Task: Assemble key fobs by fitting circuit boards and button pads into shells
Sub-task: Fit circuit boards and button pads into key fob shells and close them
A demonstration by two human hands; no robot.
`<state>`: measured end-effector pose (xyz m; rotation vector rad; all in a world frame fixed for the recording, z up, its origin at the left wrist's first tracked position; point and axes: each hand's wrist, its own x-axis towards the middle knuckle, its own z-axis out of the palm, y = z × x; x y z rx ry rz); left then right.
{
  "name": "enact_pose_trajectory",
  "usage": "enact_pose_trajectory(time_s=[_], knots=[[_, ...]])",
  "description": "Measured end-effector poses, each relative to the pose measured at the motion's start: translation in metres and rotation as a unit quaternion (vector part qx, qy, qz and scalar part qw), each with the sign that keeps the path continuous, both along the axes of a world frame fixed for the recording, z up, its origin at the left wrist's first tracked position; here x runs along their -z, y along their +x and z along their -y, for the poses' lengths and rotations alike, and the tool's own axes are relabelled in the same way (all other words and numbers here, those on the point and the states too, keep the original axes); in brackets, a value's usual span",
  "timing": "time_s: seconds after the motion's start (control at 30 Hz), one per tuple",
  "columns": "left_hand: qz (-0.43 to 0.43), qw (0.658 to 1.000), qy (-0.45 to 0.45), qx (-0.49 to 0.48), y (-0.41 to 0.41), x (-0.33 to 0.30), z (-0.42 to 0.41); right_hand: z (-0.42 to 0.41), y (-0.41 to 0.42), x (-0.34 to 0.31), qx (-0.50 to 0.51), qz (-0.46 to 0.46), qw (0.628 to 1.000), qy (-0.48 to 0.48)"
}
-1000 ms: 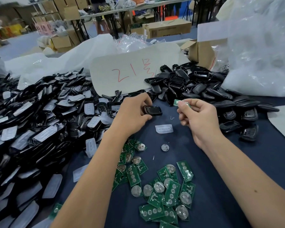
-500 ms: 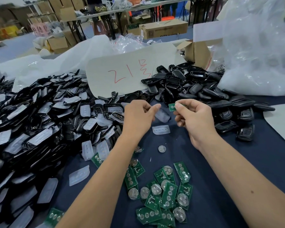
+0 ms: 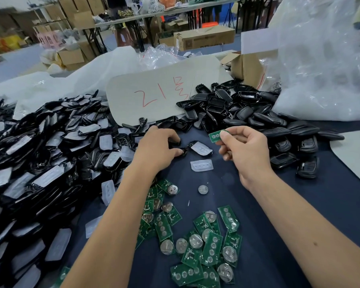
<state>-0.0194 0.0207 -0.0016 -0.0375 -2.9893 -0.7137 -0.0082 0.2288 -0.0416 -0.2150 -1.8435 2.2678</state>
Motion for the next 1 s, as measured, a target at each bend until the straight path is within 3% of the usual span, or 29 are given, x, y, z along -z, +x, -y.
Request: enact_pose_trajectory(time_s=[0.37,0.47,0.63,1.0], knots=[[-0.036,0.999,-0.015,-0.020,0.001,-0.011,0.002,-0.001,0.002,-0.003,0.016,-0.006,1.000,0.000],[-0.085,0.993,0.082,-0.015,0.001,-0.017,0.001,-0.001,0.003,-0.004,0.015,-0.006,1.000,-0.002],[-0.053,0.975,0.205,-0.060,0.003,-0.014,0.003,-0.001,0.003,-0.004,0.011,-0.007,1.000,-0.005],[-0.086,0.887,0.424,-0.162,-0.001,-0.012,0.005,0.002,0.005,-0.006,-0.004,-0.026,1.000,0.009]])
